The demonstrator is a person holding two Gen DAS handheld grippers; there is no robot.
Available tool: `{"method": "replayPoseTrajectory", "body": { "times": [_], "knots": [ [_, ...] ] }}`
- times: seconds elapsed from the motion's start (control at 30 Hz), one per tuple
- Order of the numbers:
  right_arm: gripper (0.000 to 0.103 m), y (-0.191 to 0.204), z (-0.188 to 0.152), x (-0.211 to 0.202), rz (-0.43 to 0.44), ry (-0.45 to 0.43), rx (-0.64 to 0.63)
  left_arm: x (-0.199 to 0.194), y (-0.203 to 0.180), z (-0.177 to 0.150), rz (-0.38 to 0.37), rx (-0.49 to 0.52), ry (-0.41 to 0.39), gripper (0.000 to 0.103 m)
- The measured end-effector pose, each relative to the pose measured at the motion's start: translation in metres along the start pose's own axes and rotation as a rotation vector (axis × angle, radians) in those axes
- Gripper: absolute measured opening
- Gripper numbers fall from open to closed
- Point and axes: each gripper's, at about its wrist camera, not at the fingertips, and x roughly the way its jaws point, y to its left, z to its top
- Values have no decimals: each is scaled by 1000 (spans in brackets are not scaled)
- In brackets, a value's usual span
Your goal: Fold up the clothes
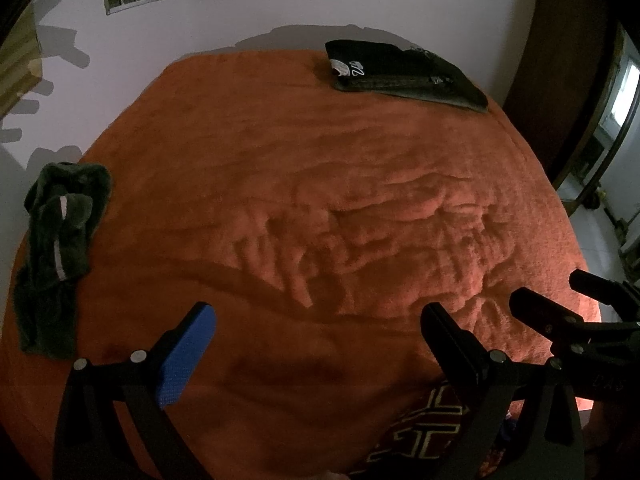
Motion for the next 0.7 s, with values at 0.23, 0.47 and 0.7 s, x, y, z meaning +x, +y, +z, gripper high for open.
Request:
{"method": "replayPoseTrajectory", "body": {
  "times": [0.23,0.47,0.7],
  "knots": [
    [103,-1,0,0,3,1,2,0,1,1,-2,-1,0,102],
    [103,1,0,1,4,4,2,0,1,1,-1,2,1,102],
    [103,1,0,0,6,5,4,0,0,0,0,2,0,102]
  ]
}}
